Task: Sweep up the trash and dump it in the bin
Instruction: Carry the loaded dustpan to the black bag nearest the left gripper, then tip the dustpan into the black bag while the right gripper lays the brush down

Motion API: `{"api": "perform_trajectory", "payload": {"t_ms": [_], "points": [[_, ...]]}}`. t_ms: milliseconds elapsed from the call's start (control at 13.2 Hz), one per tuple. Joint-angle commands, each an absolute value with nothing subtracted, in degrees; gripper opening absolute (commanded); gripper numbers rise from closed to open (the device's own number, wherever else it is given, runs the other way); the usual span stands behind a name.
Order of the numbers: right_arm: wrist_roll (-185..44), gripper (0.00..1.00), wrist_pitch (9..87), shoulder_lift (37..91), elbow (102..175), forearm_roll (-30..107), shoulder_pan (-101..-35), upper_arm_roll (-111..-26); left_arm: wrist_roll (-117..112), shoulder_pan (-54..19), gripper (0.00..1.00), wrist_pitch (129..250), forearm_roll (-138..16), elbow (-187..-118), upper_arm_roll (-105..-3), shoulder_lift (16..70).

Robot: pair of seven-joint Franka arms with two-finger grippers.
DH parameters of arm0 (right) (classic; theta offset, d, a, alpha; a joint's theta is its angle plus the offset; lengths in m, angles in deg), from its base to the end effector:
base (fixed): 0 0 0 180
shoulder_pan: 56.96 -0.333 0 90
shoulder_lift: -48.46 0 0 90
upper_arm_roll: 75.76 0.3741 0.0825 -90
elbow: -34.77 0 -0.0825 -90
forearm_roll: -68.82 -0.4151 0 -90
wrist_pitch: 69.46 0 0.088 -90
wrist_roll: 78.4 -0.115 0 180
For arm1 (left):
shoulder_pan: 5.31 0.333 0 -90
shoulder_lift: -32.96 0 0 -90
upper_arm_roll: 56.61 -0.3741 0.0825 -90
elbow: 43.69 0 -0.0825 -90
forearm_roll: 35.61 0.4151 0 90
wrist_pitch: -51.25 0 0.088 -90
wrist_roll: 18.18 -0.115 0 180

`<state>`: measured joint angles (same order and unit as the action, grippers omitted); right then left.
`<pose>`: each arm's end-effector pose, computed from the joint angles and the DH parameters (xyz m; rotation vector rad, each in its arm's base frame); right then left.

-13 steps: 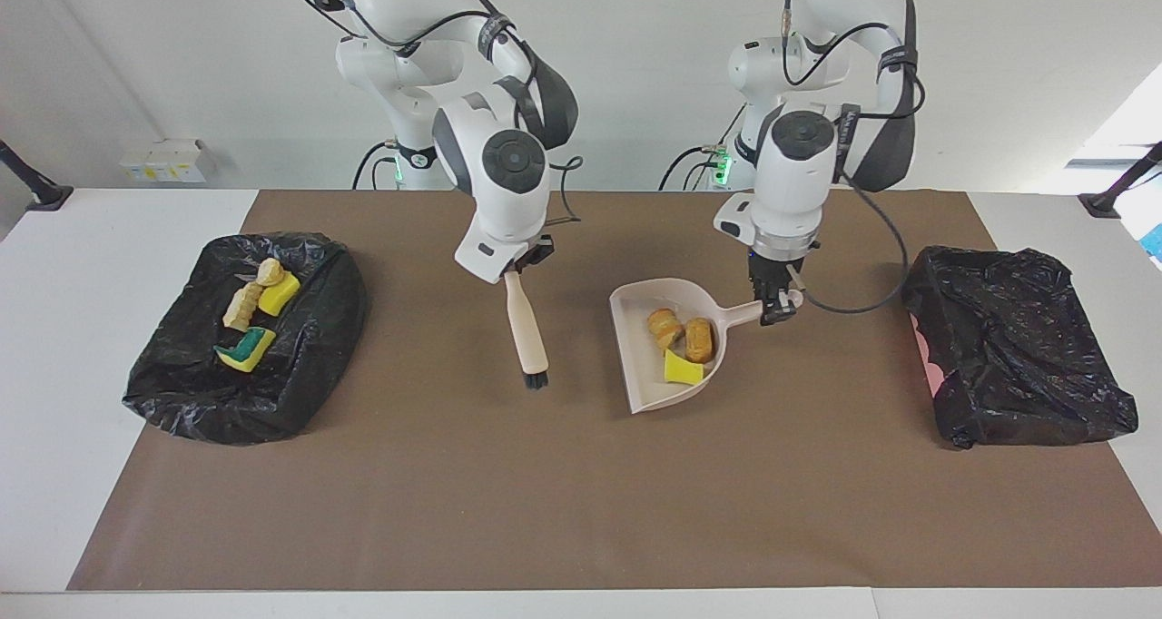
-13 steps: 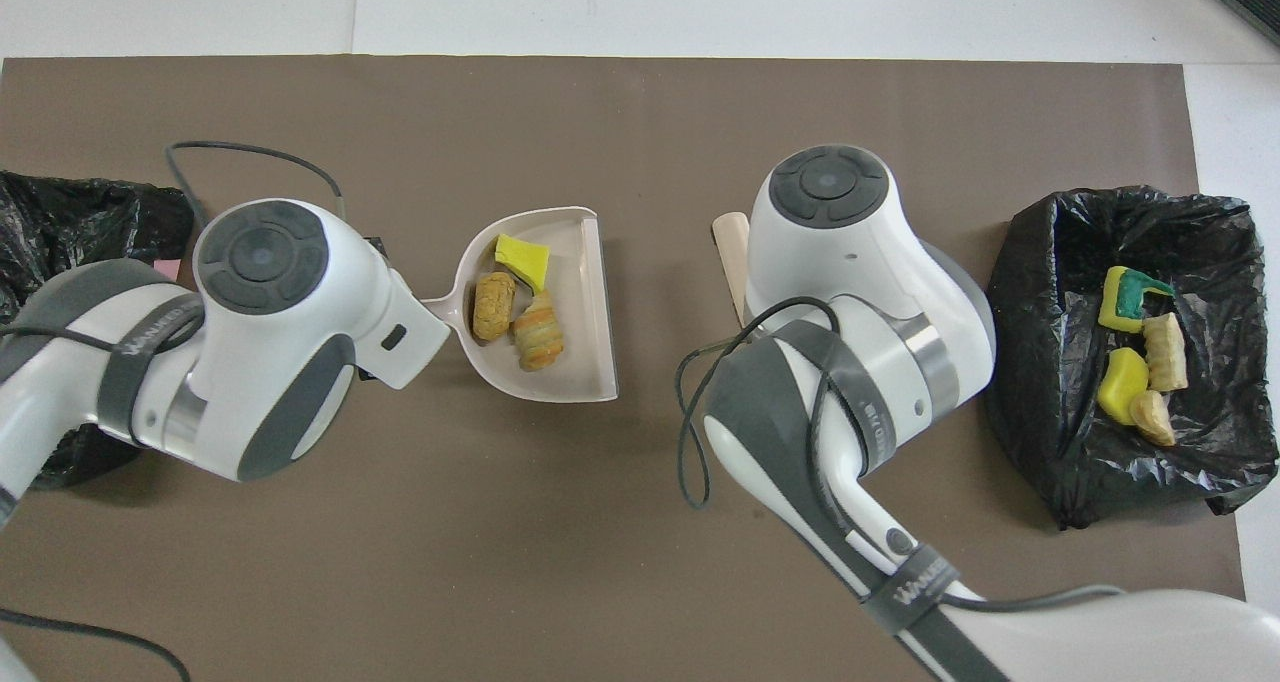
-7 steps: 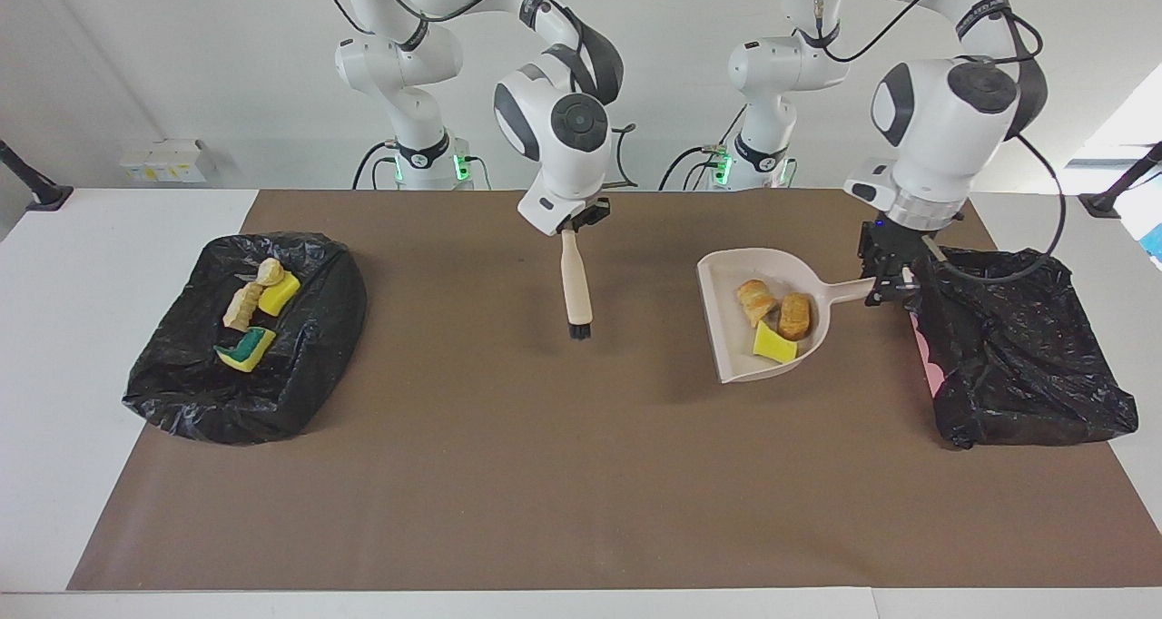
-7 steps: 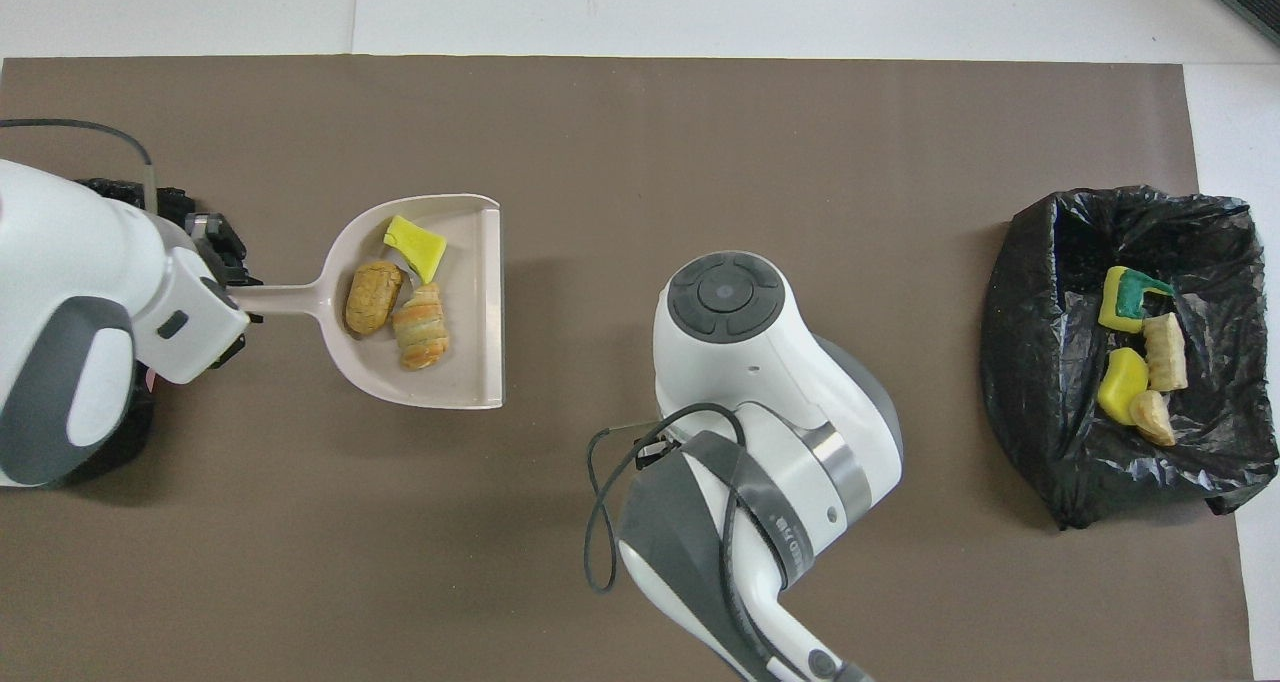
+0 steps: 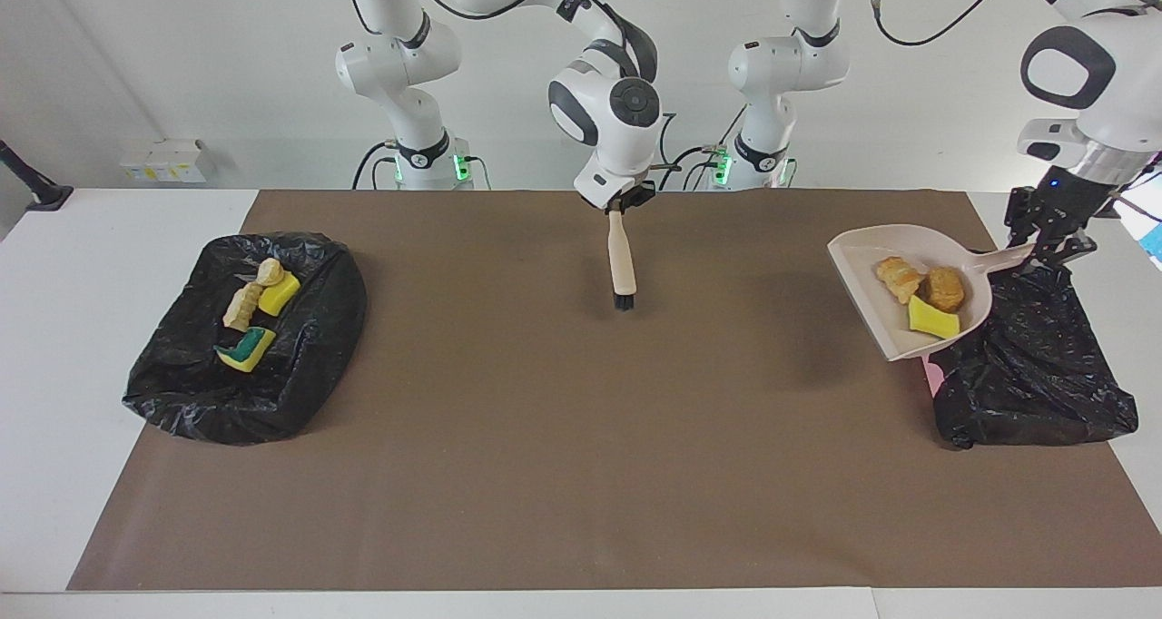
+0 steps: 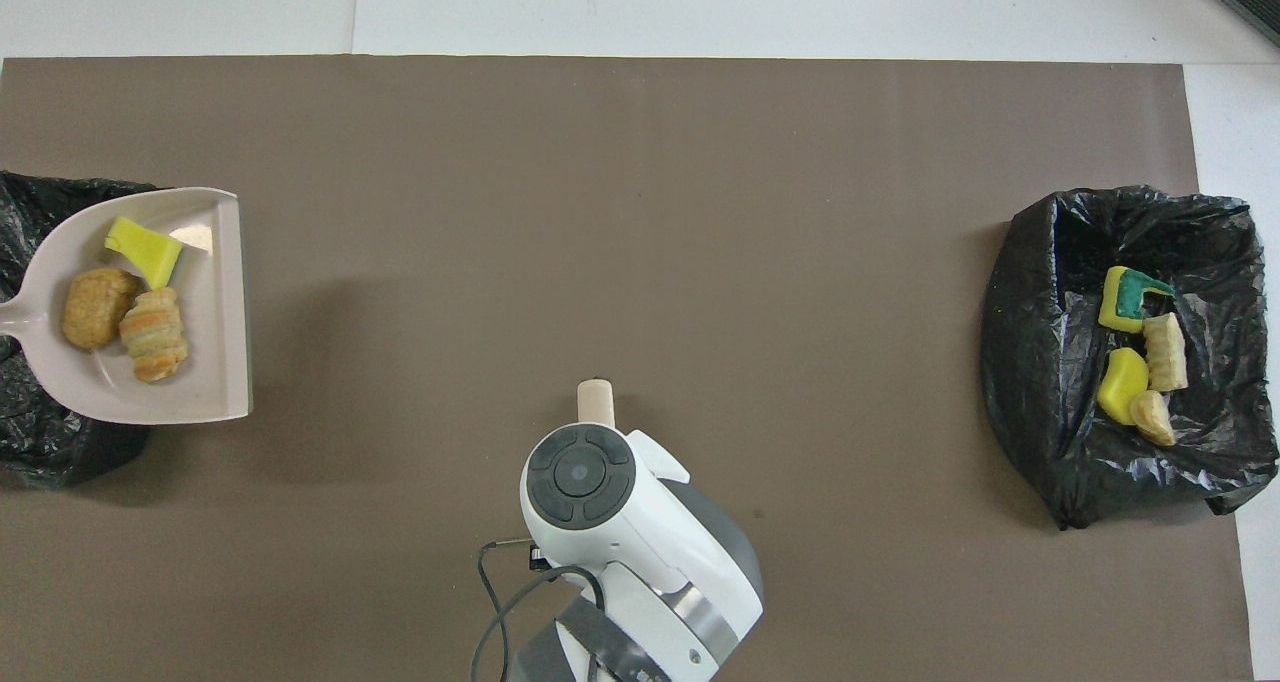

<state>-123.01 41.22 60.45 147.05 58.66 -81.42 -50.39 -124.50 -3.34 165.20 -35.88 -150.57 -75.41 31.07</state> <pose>0.3889 0.4648 0.3977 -3.0914 -0.0173 0.5166 0.5581 0.2140 0.5810 -2.2098 2.0399 -0.1241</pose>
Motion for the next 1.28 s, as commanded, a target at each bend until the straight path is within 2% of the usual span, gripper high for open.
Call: {"api": "perform_trajectory", "payload": {"t_ms": [0,76,151,227,453,831,982,1209], "points": [[-127.16,0.0,46.62,63.03,148.41,57.13,-84.45,-50.45,-127.33,-3.72,0.0,164.63,-36.49,-144.43,-80.32,35.14],[-127.78,0.0,48.21,64.18,148.41,57.13,-84.82,-50.45,-128.82,-3.29,0.0,164.72,-35.79,-142.76,-81.38,36.98],[-127.79,0.27,48.23,64.45,148.24,57.13,-84.73,-50.45,-130.83,-3.2,0.0,165.41,-33.35,-140.91,-82.26,38.22],[-127.53,0.99,48.23,64.72,147.8,57.22,-84.65,-50.45,-133.2,-3.11,0.0,167.42,-30.1,-139.68,-83.14,39.8],[-127.44,1.0,45.17,64.63,145.0,57.31,-83.86,-50.54,-137.44,-0.92,0.0,173.23,-27.62,-139.14,-83.67,40.87],[-126.3,1.0,37.43,62.97,137.78,59.67,-81.14,-50.89,-134.12,0.32,0.0,179.75,-14.18,-140.54,-83.94,40.87],[-122.19,1.0,36.45,60.42,136.81,60.3,-77.2,-50.89,-131.75,-0.12,0.0,180.8,-7.87,-140.54,-83.94,40.78],[-107.28,1.0,33.29,60.85,132.69,60.73,-71.57,-50.89,-125.76,-0.82,0.0,180.54,-0.12,-141.77,-83.5,39.82]]}}
